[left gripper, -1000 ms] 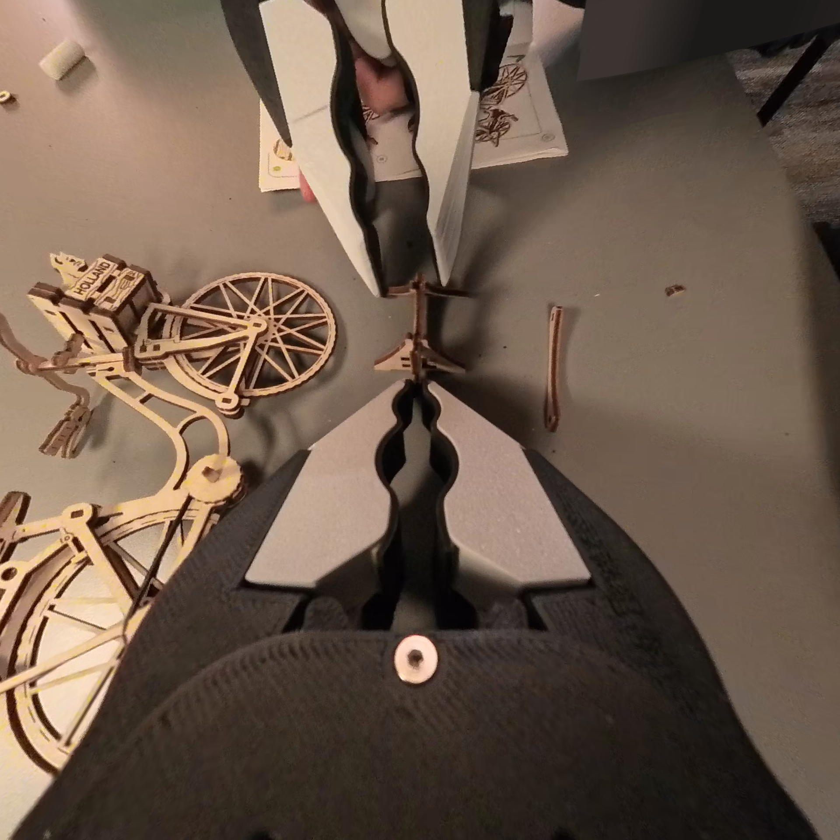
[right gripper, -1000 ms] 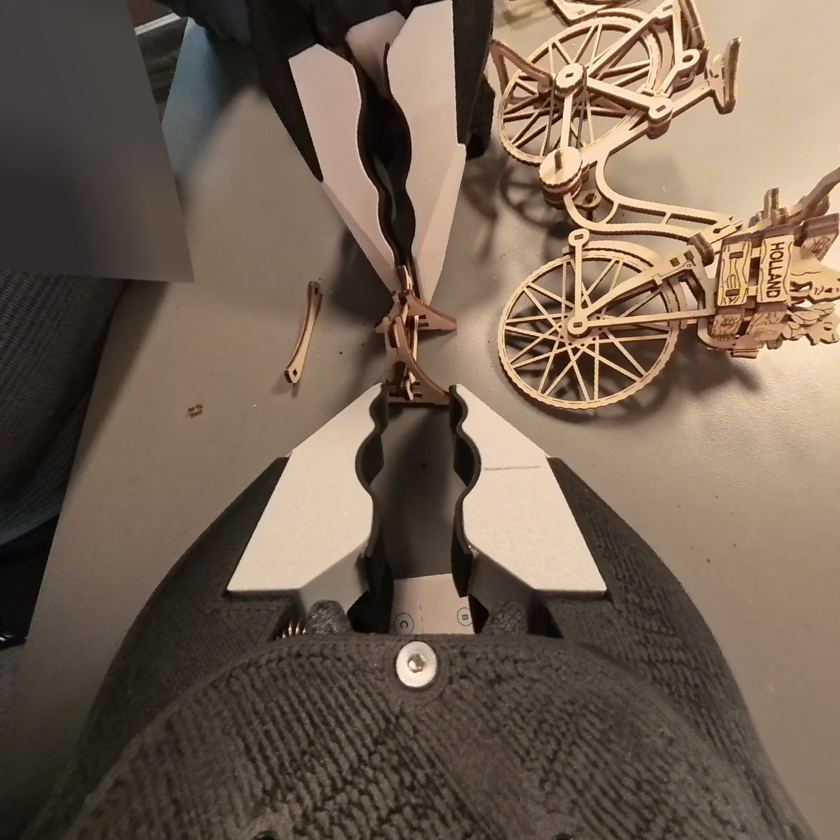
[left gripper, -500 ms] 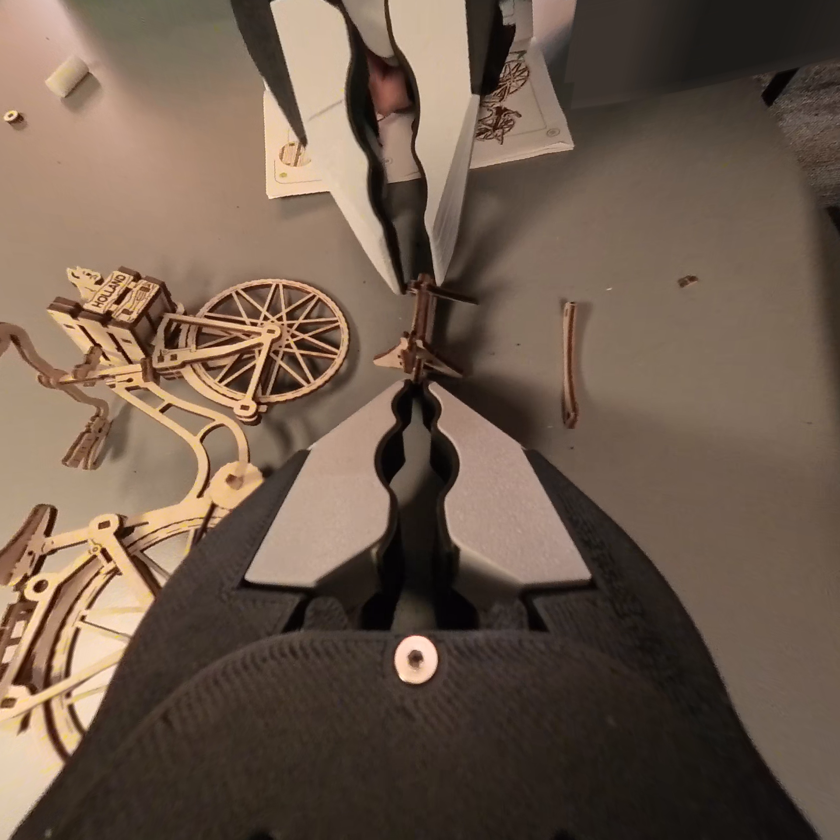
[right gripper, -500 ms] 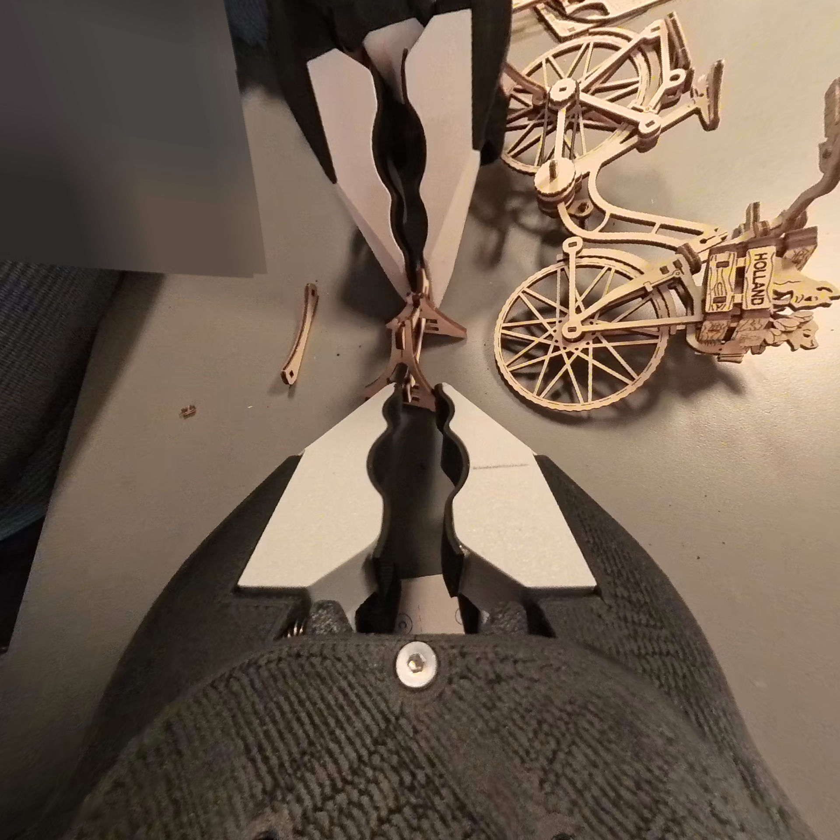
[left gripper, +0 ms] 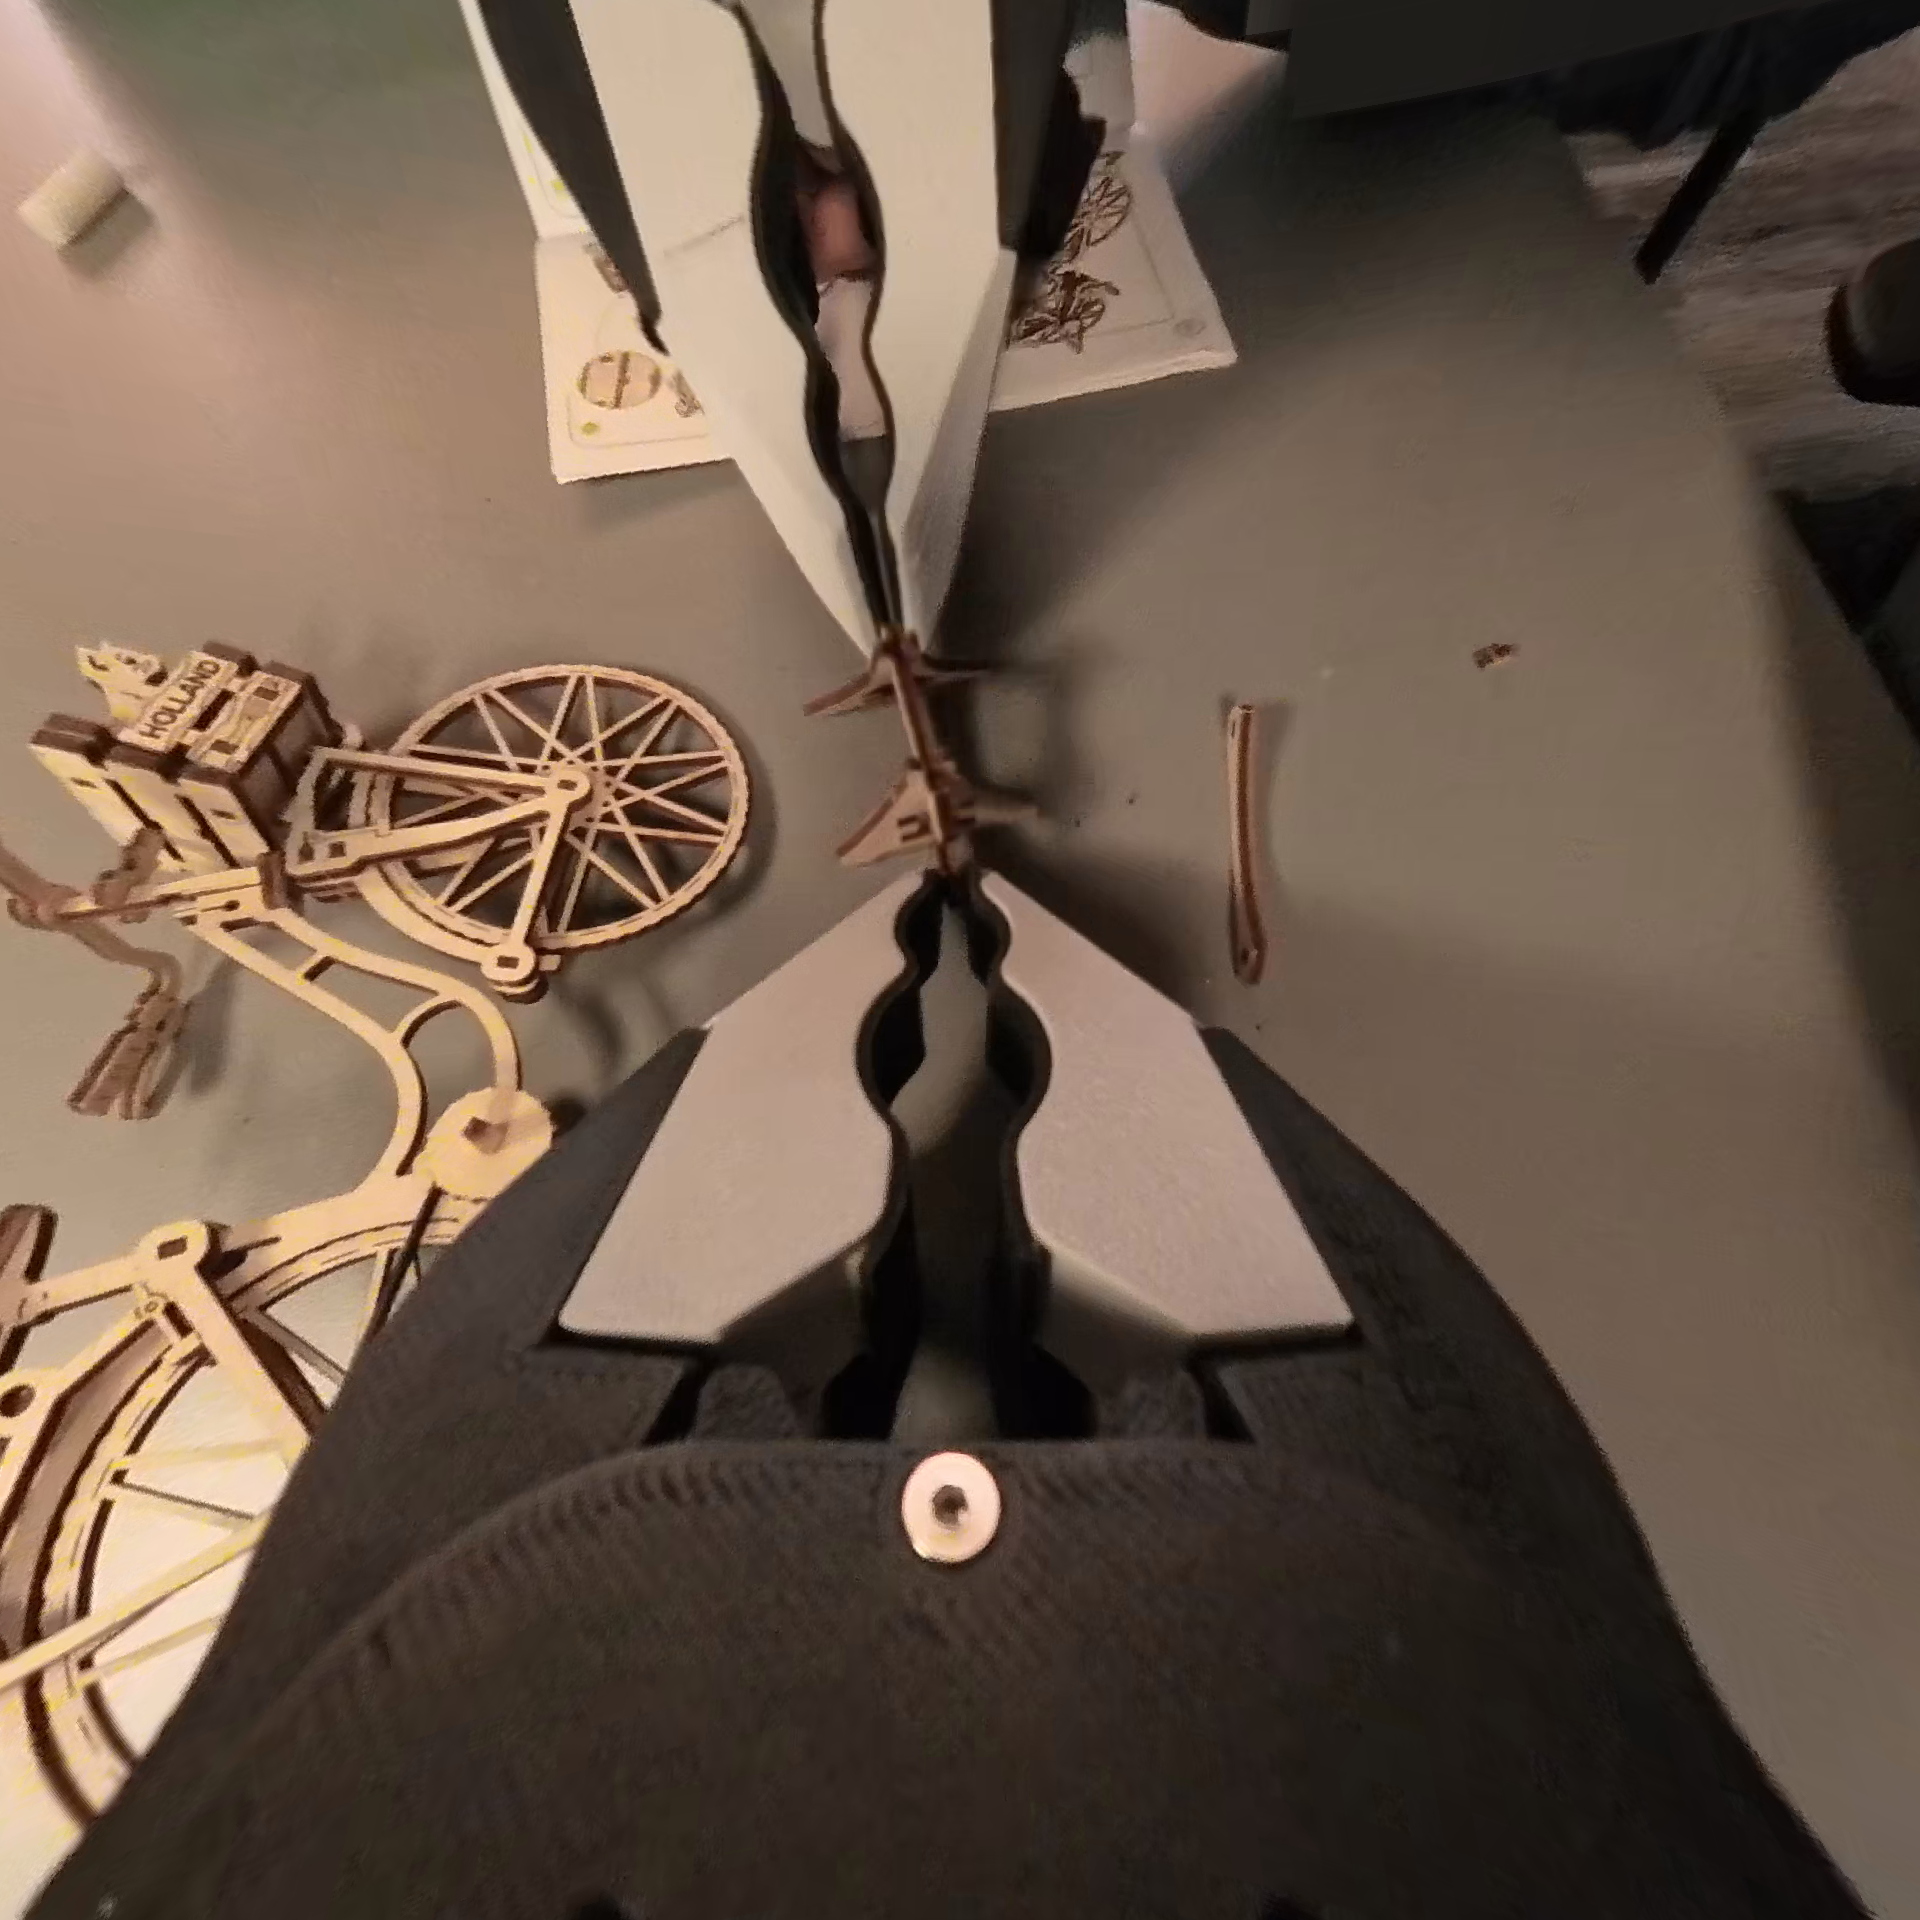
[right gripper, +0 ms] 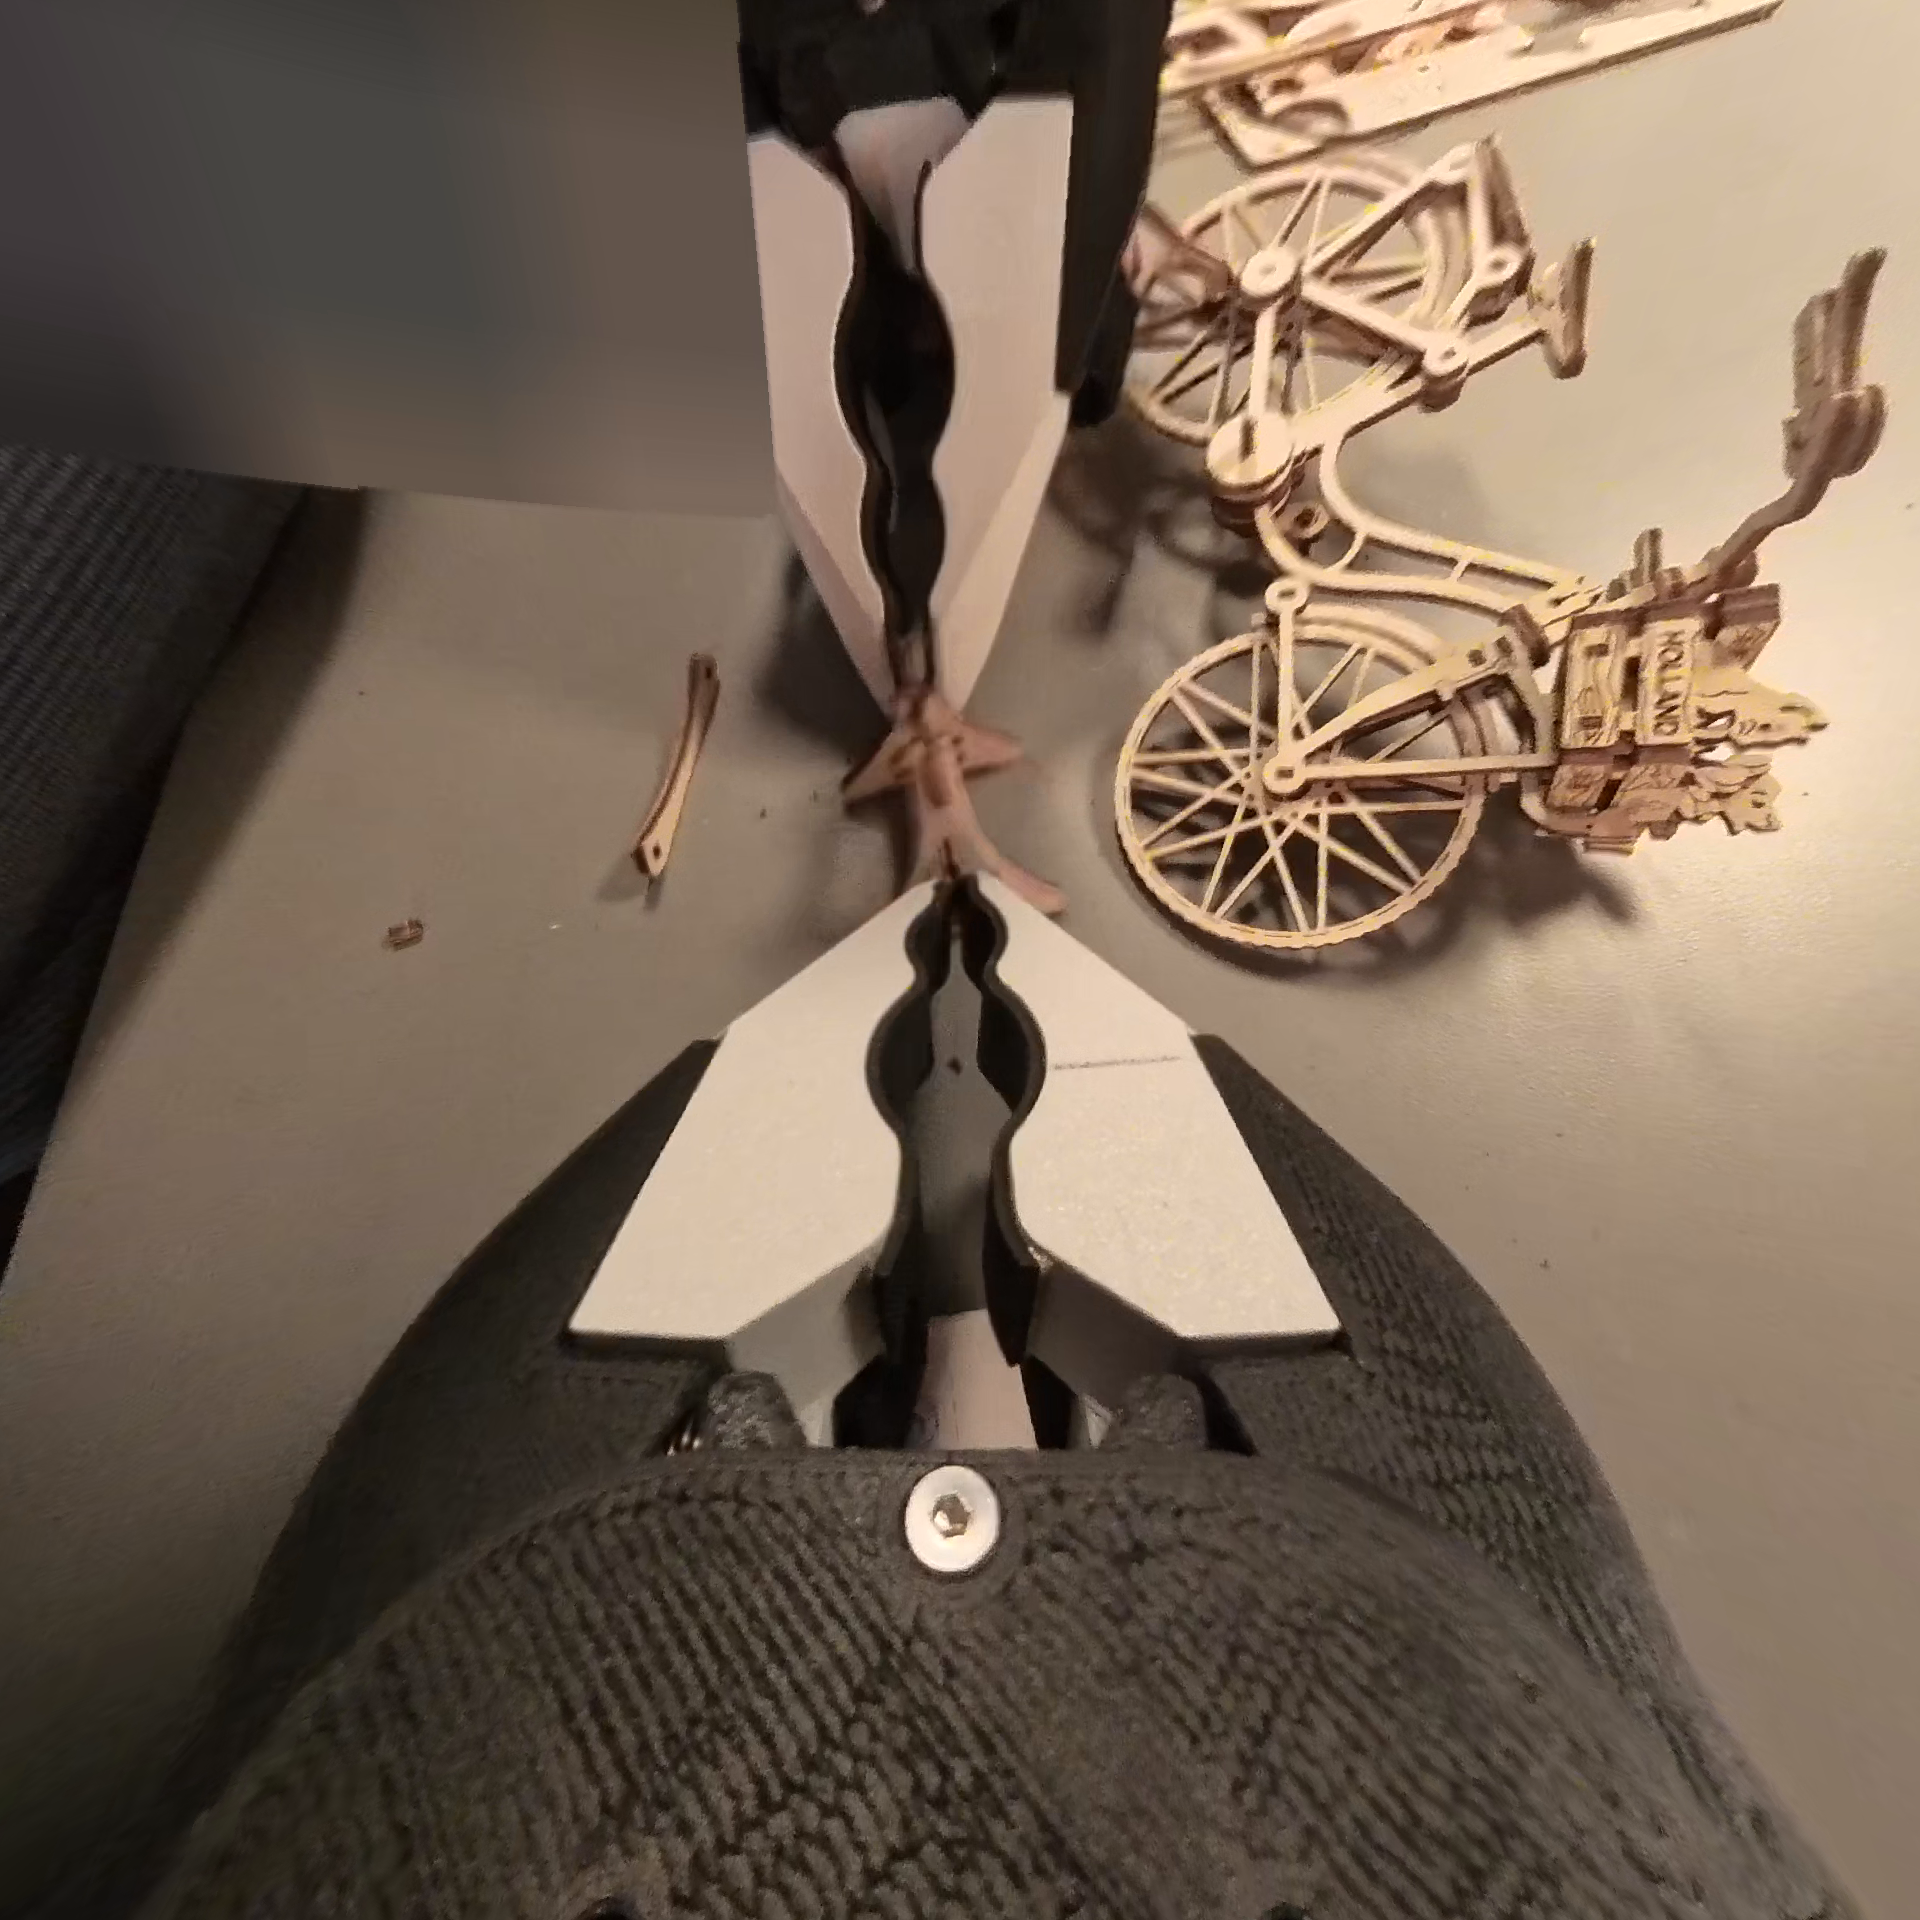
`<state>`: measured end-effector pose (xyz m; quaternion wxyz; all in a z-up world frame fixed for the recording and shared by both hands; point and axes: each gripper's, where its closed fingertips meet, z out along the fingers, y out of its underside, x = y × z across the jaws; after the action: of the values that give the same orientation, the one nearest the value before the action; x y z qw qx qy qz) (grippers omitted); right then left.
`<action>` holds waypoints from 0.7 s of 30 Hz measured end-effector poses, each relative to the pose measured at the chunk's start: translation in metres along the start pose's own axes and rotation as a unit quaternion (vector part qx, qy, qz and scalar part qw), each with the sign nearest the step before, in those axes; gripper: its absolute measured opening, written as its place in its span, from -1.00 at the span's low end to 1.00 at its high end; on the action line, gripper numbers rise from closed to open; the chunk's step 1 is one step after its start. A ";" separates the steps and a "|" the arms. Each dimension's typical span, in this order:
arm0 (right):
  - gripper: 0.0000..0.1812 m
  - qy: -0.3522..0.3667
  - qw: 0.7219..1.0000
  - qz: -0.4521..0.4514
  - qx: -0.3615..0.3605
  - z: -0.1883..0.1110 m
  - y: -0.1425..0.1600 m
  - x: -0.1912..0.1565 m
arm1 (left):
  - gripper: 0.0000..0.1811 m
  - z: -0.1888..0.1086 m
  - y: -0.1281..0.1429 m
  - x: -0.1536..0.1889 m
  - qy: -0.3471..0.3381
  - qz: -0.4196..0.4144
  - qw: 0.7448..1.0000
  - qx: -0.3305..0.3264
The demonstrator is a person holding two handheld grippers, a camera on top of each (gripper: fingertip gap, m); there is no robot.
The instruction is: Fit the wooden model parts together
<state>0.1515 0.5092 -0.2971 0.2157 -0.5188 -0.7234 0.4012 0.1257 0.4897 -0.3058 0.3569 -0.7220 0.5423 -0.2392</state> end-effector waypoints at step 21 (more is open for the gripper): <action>-0.48 0.029 0.998 -0.055 0.000 0.014 -0.012 -0.006 | -0.93 -0.003 0.001 -0.006 -0.031 0.000 1.000 0.005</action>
<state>0.1369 0.4967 -0.2954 0.2585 -0.4894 -0.7445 0.3735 0.1209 0.4941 -0.3043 0.3769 -0.7274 0.5300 -0.2190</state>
